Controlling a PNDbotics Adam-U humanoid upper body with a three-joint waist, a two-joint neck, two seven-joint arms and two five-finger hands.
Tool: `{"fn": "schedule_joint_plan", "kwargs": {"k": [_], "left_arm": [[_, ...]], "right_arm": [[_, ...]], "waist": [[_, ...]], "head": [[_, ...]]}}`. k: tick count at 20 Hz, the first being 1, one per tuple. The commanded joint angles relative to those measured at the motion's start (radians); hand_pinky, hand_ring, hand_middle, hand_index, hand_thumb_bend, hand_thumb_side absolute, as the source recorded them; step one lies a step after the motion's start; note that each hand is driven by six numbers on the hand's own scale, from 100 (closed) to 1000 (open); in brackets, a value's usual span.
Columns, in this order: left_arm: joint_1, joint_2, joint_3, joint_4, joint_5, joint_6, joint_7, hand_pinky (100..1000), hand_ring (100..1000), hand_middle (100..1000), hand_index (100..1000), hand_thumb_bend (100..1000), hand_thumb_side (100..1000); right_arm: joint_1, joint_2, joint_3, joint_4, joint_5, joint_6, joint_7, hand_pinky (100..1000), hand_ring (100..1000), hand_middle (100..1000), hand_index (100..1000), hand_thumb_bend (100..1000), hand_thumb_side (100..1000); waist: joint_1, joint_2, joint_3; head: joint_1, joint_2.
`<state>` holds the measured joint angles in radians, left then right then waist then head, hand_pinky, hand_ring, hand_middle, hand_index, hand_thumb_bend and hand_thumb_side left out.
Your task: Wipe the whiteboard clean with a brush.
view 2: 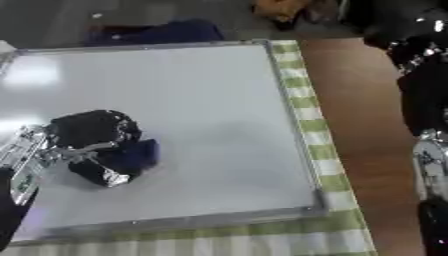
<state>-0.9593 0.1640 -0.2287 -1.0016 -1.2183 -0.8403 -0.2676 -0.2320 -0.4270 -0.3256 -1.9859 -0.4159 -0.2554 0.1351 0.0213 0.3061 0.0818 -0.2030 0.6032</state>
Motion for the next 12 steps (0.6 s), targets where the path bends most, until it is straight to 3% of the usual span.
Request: {"fn": "schedule_joint_plan", "kwargs": {"k": [1,12], "left_arm": [[0.001,0.048,0.014,-0.002,0.004,-0.01,-0.031,658,614,397,100,232,456],[-0.024,0.152,0.057,-0.004,0.075,0.005,-0.04,649,576,340,100,219,454]], "right_arm": [[-0.004,-0.02,-0.01,-0.014,-0.002,-0.002,-0.003,757,643,514,592,206,1000],[0.001,-0.022,-0.013,-0.014,0.004,-0.006,-0.011,760,644,514,592,209,1000]], "waist": [[-0.006,-0.021,0.003],[-0.006,-0.022,0.01]], "head": [[-0.005,-0.014],[-0.015,-0.016]]}}
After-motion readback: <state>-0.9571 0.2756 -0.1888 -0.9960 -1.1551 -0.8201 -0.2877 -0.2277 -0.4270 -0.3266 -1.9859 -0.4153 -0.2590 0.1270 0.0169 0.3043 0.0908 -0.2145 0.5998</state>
